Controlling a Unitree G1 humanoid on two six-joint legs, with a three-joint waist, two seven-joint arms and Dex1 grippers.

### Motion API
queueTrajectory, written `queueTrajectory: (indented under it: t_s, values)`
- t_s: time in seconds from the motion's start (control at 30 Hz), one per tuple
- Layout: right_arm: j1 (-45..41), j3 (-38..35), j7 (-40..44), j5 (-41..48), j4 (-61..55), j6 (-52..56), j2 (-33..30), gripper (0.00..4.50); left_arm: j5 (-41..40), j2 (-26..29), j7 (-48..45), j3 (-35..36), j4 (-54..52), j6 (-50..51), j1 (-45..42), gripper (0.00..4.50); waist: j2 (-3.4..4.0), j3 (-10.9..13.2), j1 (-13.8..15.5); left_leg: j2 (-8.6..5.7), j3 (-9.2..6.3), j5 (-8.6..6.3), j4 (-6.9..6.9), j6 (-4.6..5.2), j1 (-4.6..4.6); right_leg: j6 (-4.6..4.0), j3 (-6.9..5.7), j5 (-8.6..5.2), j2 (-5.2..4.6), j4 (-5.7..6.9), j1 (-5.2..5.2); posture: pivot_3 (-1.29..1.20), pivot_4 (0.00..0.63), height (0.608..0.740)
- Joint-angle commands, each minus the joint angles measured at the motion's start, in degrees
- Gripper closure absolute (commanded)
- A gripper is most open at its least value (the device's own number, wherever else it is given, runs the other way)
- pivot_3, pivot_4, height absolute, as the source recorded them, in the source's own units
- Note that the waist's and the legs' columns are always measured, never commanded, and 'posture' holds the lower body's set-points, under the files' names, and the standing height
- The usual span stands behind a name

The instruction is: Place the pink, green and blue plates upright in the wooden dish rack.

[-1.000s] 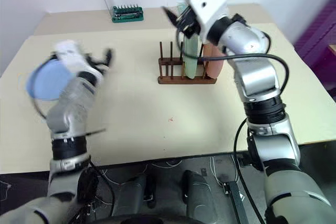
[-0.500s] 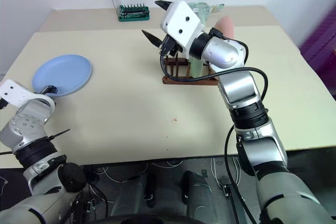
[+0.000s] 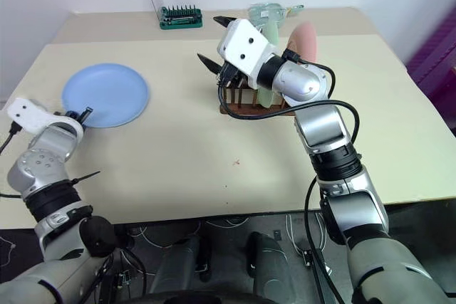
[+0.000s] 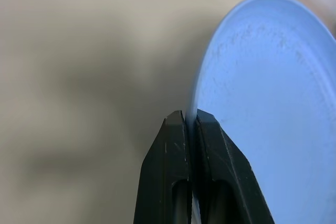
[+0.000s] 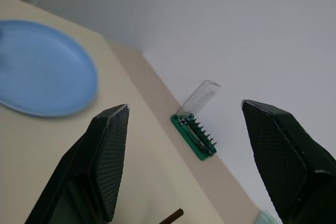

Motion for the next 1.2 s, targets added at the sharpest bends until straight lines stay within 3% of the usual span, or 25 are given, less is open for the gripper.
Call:
queueTrajectory:
  t_s: [0.03, 0.17, 0.37, 0.6, 0.7, 0.93, 0.97, 1.07, 1.2]
  values:
    - [1.09, 3.47, 2.74, -4.07, -1.40, -7.11, -1.33, 0.14, -1.95, -1.36, -2.78, -7.61, -9.66, -0.97, -3.41, 4.50, -0.01, 0.00, 0.04, -0.01, 0.00, 0.00, 0.00, 0.00, 0.00, 0.00, 0.00, 0.00, -0.01, -0.02, 0.01, 0.00, 0.150, 0.730]
    - [0.40, 7.73, -0.83, -13.14, 2.79, -15.54, -0.98, 0.06, 0.23, -2.95, -1.43, -16.63, -15.76, 1.63, -6.79, 4.50, -0.02, 0.00, -0.13, -0.03, 0.03, 0.00, 0.00, 0.01, 0.01, 0.05, 0.02, 0.02, -0.02, -0.03, 0.02, 0.00, 0.150, 0.730]
    - [-1.97, 9.49, -2.87, -18.24, 8.10, -21.58, 0.83, 0.06, -2.86, -4.28, -0.11, -19.61, -19.67, 7.12, -11.46, 4.50, -0.01, 0.01, -1.05, -0.05, 0.04, 0.02, -0.03, 0.02, 0.05, 0.19, 0.04, 0.09, 0.13, 0.01, 0.00, 0.00, 0.150, 0.730]
    - [-6.38, 10.63, -11.23, -27.92, 17.65, -26.32, 1.26, 0.06, -5.35, -3.50, -0.53, -20.06, -22.45, 13.99, -13.85, 4.50, -0.03, 0.02, -1.36, -0.06, 0.01, 0.04, -0.04, -0.01, 0.05, 0.37, 0.05, -0.02, 0.13, 0.03, 0.00, 0.00, 0.150, 0.730]
    - [-6.77, 10.43, -12.42, -29.27, 18.93, -26.60, 1.47, 0.90, -6.11, -3.54, -0.45, -19.56, -23.31, 15.46, -13.81, 4.50, -0.03, 0.02, -1.31, -0.06, 0.01, 0.07, -0.04, -0.05, 0.04, 0.35, 0.05, -0.01, 0.14, 0.04, 0.00, 0.00, 0.150, 0.730]
    - [-6.40, 9.75, -14.09, -31.72, 19.01, -25.76, 1.43, 4.43, -5.71, -2.96, -1.16, -19.04, -23.52, 16.55, -13.48, 4.50, -0.03, 0.03, -1.36, -0.06, -0.01, 0.09, -0.05, -0.09, 0.05, 0.28, 0.05, 0.04, 0.14, 0.05, 0.00, 0.00, 0.150, 0.730]
    - [-6.24, 9.63, -14.29, -32.08, 18.65, -25.68, 1.44, 4.48, -5.92, -3.12, -1.30, -18.79, -23.50, 16.16, -13.48, 4.50, -0.02, 0.03, -1.35, -0.06, -0.01, 0.09, -0.04, -0.09, 0.05, 0.25, 0.05, 0.06, 0.14, 0.05, 0.00, 0.00, 0.150, 0.730]
    - [-5.92, 9.51, -14.56, -32.76, 17.78, -25.80, 1.42, 4.50, -6.95, -4.23, -1.74, -17.55, -23.29, 13.95, -13.58, 3.51, -0.02, 0.03, -1.28, -0.06, -0.02, 0.10, -0.04, -0.10, 0.05, 0.23, 0.05, 0.07, 0.13, 0.05, 0.02, 0.00, 0.150, 0.730]
    - [-5.76, 9.56, -14.55, -32.44, 17.19, -26.44, 1.56, 4.50, -7.81, -7.09, 1.00, -11.85, -22.16, 5.40, -16.26, 1.48, -0.03, 0.04, -1.31, -0.07, -0.03, 0.10, -0.04, -0.11, 0.05, 0.20, 0.05, 0.08, 0.14, 0.05, 0.02, 0.00, 0.150, 0.730]
